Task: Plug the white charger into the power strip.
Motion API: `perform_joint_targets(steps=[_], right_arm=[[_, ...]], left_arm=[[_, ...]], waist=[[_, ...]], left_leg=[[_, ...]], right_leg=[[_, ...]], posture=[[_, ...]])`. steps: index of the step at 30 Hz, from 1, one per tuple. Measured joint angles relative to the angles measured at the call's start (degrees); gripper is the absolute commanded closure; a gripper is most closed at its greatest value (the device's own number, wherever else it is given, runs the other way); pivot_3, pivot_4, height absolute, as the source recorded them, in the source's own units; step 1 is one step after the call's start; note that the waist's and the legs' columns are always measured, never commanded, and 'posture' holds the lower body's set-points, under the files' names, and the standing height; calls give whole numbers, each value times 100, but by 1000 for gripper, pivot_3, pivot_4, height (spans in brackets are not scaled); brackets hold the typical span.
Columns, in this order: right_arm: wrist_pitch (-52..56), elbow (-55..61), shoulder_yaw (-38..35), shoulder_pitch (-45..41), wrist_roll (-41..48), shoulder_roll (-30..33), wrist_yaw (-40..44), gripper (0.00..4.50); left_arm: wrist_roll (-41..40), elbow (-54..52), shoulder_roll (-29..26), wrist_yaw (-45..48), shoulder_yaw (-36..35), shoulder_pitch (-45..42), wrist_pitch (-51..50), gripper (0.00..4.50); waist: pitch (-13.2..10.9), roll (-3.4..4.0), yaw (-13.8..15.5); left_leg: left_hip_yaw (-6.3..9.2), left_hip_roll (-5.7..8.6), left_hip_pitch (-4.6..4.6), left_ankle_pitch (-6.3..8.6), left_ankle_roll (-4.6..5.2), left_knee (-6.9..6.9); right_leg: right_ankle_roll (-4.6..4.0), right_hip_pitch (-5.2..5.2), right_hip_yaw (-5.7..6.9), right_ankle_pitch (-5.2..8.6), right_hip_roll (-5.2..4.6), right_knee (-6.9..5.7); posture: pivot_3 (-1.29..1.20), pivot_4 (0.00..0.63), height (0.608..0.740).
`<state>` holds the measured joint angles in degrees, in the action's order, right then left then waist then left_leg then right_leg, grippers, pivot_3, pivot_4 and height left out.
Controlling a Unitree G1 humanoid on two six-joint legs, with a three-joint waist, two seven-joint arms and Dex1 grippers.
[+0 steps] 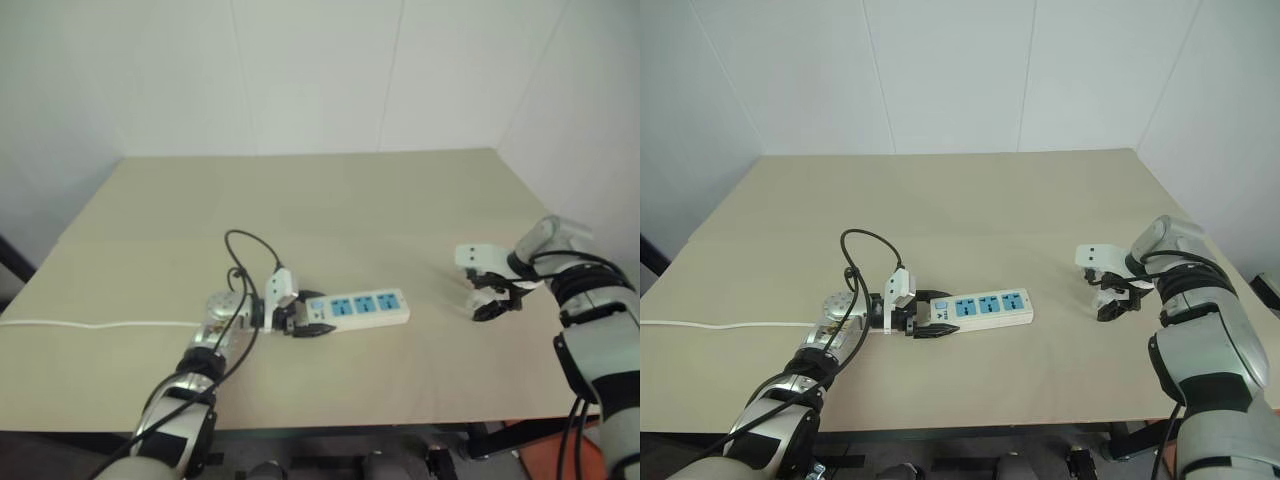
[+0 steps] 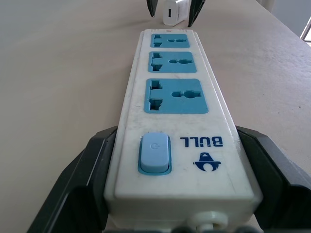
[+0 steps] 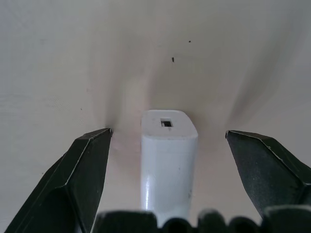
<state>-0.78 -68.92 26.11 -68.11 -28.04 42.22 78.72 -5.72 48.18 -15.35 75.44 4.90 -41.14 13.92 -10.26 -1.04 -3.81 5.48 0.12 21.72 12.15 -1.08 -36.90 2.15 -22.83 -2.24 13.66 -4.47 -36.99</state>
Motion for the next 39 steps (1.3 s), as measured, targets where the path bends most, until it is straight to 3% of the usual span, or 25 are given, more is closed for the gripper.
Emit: perform_joint_targets(steps=[5, 6, 8, 16, 17, 25, 31, 36, 39], right_arm=[[121, -44, -16, -42, 8, -71, 56, 0], [127, -48, -15, -52, 5, -85, 62, 184], [132, -68, -13, -66, 3, -110, 84, 595], [131, -104, -10, -65, -5, -125, 112, 3223], [131, -104, -10, -66, -6, -125, 113, 3341], [120, -27, -53, -5, 22, -83, 41, 3341], [284, 619, -932, 151, 816, -55, -345, 3341], [1387, 3332, -2333, 850, 2576, -765, -522, 3341], [2448, 5367, -2960, 1609, 3746, -1961, -1399, 3341]], left_arm=[[0, -5, -2, -4, 8, 3, 3, 1212], [0, -5, -3, -6, 10, 3, 4, 1212], [-1, -6, -3, -8, 14, 3, 4, 1212], [-2, -45, -10, -30, 30, 28, 3, 1212], [-2, -49, -11, -32, 33, 29, 3, 1212], [-8, -114, -23, -48, 85, 47, -17, 1212], [-86, -245, -128, 39, 96, 97, -85, 1212], [-141, -274, -186, 119, 124, 87, -119, 1212], [-146, -174, -243, 210, 131, 27, -19, 1212]], waist=[[0, 1, 1], [0, 1, 0], [1, 1, 1], [1, 2, 1], [1, 1, 1], [1, 1, 5], [0, 9, -21], [1, 9, -8], [1, 8, 0]], left_leg=[[0, 0, 0, 0, 0, 0], [0, 0, 0, 0, 0, 0], [0, 0, 0, 0, 0, 0], [0, 1, 0, 0, 0, 1], [0, 0, 0, 0, -1, 1], [0, 1, 1, 1, -1, 1], [-2, 0, 23, 0, -1, 2], [2, -4, 26, 1, -1, 5], [6, -5, 35, 0, -1, 4]], right_leg=[[0, -1, 0, 0, 0, 0], [0, -1, 0, 0, 0, 0], [0, -1, 0, 0, 0, 0], [2, -1, 0, 1, -1, 0], [2, 0, 0, 1, -1, 0], [4, 1, 0, 2, -1, 1], [-16, -32, -9, -10, 1, -10], [-20, -33, -5, -12, 4, -12], [-23, -41, -3, -14, 4, -16]], posture=[[0, 150, 740], [0, 150, 740], [0, 150, 740], [0, 150, 740], [0, 150, 740], [0, 150, 740], [0, 150, 740], [0, 150, 740], [0, 150, 740]])
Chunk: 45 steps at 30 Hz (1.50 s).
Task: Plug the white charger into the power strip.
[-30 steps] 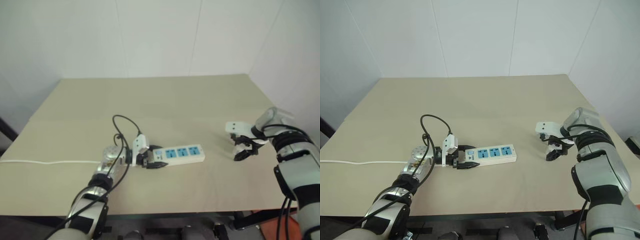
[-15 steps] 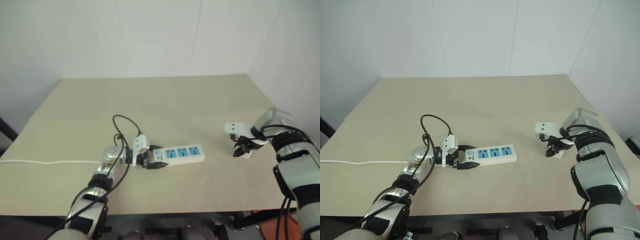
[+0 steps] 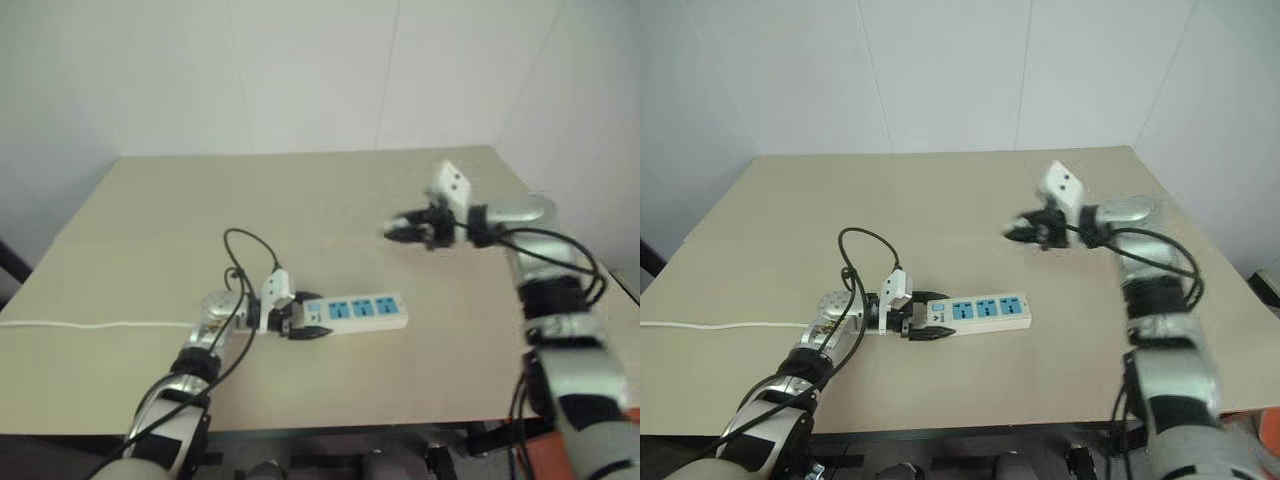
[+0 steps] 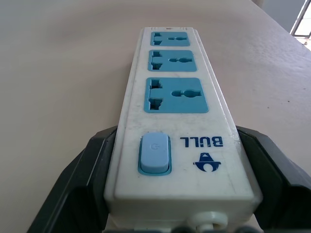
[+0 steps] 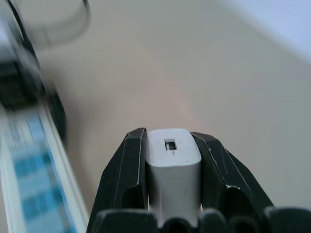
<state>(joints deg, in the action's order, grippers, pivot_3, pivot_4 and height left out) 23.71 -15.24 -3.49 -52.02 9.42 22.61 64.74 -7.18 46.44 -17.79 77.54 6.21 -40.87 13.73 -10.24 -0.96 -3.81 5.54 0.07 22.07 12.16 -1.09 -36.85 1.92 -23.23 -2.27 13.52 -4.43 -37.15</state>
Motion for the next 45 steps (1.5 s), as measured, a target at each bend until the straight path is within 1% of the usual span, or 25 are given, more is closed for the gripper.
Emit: perform_joint_targets(steps=[2, 4, 7, 10, 16, 25, 33, 39, 45], right_arm=[[339, 896, 19, 445, 392, -628, -569, 3341], [420, 1394, 92, 757, 560, -1002, -948, 3341], [423, 1613, 248, 1024, 690, -1255, -1289, 3341], [395, 1621, 350, 1268, 820, -1368, -1350, 3341], [-160, 1212, 706, 1721, 945, -1272, -909, 3341], [-947, 498, 1180, 1881, 779, -964, -340, 3341], [-1609, -5, 1192, 1888, 706, -927, -288, 3341], [-1819, -348, 1196, 1743, 687, -931, -257, 3341], [-2005, -449, 1210, 1740, 706, -871, -135, 3341]], left_arm=[[5, 135, 2, 51, 20, -103, 28, 1212], [5, 233, -30, 90, 20, -159, 46, 1212], [-3, 322, -62, 170, 17, -200, 98, 1212], [-7, 338, -65, 199, 4, -207, 101, 1212], [-92, 336, -106, 478, -4, -192, 99, 1212], [-143, 329, -256, 879, 12, -172, 219, 1212], [-117, 284, -274, 811, 25, -81, 288, 1212], [-118, 167, -282, 751, 28, -1, 284, 1212], [-120, 114, -280, 715, 52, 25, 279, 1212]], waist=[[0, 0, 24], [0, 0, 66], [0, 0, 114], [0, 0, 119], [0, -1, 114], [-1, -1, 114], [0, -2, 106], [0, -3, 106], [1, -3, 114]], left_leg=[[2, 3, 6, 0, 0, -3], [2, 4, 8, 0, 0, -4], [0, 3, 6, 0, 0, -4], [0, 2, 6, 0, 0, -3], [-1, 2, 5, 0, 0, -2], [-1, 1, 5, 0, 0, -2], [-2, 0, -4, 0, 0, -2], [-3, 0, -7, 0, 0, -1], [-3, 0, -10, 0, 0, -1]], right_leg=[[-1, -5, 2, -1, -1, -2], [0, -4, 3, -1, -2, 2], [1, -4, 4, -2, -1, 3], [1, -5, 4, -1, 1, 3], [2, -5, 3, -1, 2, 5], [12, -5, 4, 5, 3, 6], [29, 2, 2, 15, 3, 6], [29, 5, 1, 15, 3, 6], [30, 9, 1, 16, 2, 6]], posture=[[0, 150, 740], [0, 150, 740], [0, 150, 740], [0, 150, 740], [0, 150, 740], [0, 150, 740], [0, 150, 740], [0, 150, 740], [0, 150, 740]])
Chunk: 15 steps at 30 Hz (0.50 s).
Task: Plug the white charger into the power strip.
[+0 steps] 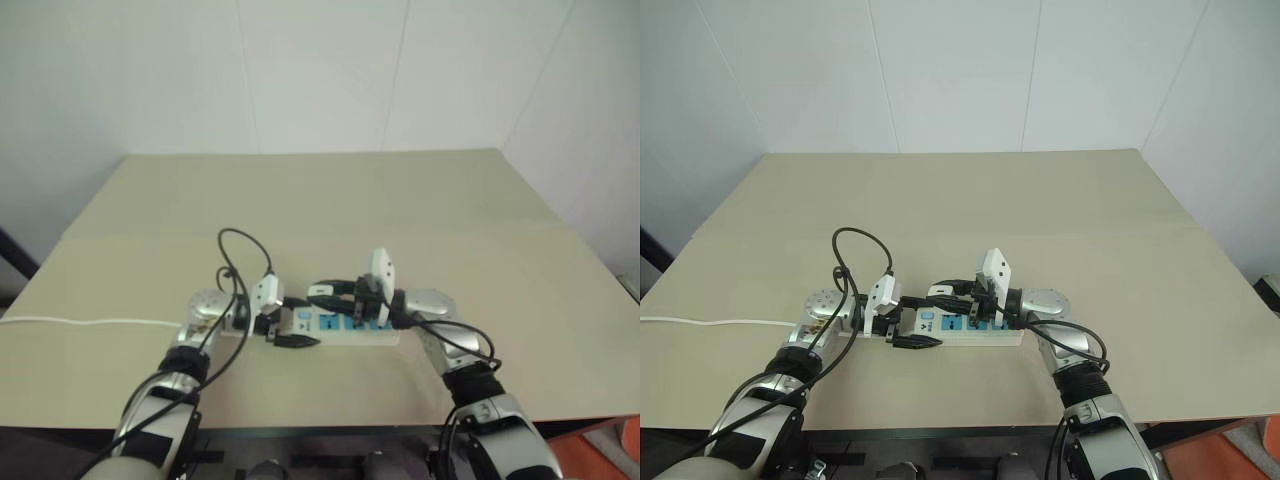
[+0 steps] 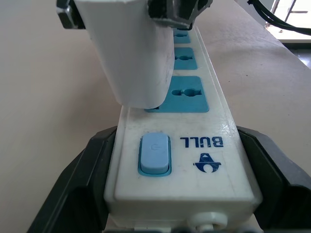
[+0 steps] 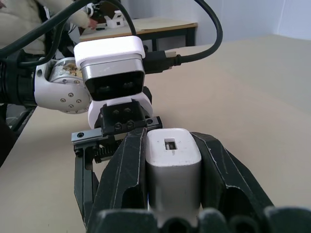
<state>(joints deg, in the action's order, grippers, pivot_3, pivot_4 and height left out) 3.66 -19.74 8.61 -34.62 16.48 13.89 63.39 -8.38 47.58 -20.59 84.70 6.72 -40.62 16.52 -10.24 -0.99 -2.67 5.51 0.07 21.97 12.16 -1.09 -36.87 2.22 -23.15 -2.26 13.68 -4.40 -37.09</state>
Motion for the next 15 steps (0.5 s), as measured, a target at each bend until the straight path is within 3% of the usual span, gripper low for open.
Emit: perform_joint_targets(steps=[15], right_arm=[[-1076, -637, 298, -221, -43, 232, 433, 3341]], left_arm=[[-88, -438, -56, -210, 21, 304, -77, 1212]], waist=[[5, -3, -1]], left_leg=[[-1, -1, -14, 0, 0, 2]], right_leg=[[2, 10, -1, 2, 0, 2]], posture=[[0, 150, 740]])
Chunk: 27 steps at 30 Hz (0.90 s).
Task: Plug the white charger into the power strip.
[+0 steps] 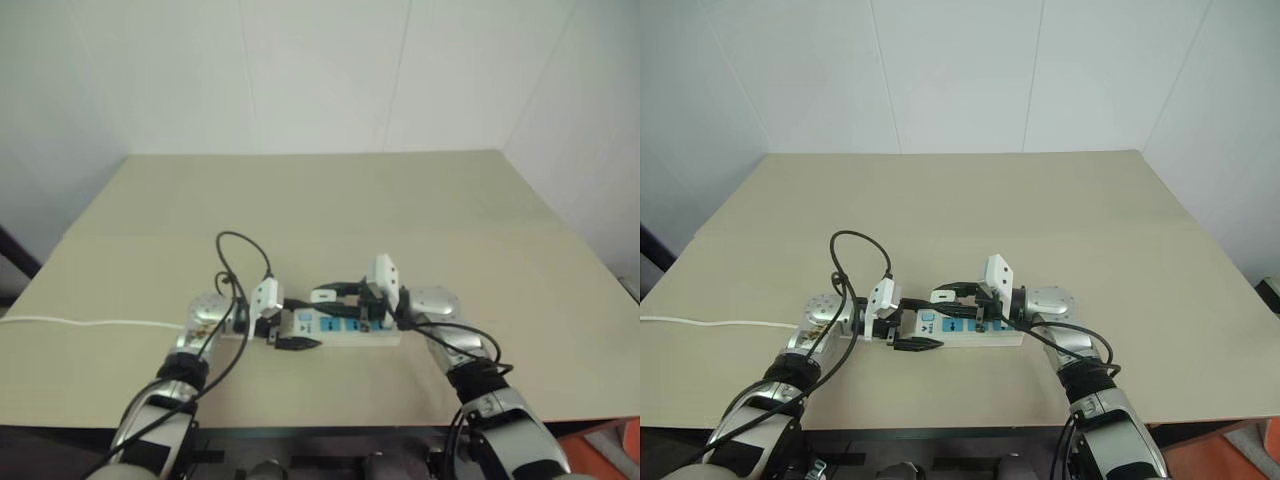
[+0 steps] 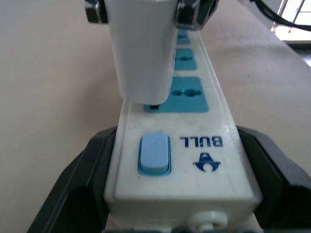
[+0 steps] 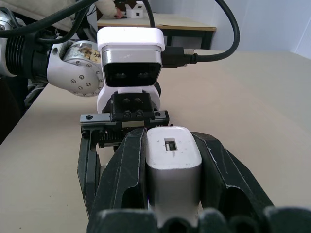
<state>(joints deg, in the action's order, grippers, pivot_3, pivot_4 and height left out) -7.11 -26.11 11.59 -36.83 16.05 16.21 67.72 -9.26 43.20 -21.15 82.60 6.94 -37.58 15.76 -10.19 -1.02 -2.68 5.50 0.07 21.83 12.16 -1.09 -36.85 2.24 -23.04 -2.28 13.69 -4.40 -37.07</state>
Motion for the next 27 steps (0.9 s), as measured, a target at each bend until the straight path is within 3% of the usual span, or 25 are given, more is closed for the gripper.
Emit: perform_joint_targets(steps=[27], right_arm=[[-131, -512, -56, -178, 326, 15, 293, 3341]], left_arm=[[-2, -198, -27, -80, 28, 83, -141, 1212]], waist=[[5, -8, 5]], left_leg=[[0, -1, -1, 0, 0, 1]], right_leg=[[0, 1, -1, 0, 0, 0]], posture=[[0, 150, 740]])
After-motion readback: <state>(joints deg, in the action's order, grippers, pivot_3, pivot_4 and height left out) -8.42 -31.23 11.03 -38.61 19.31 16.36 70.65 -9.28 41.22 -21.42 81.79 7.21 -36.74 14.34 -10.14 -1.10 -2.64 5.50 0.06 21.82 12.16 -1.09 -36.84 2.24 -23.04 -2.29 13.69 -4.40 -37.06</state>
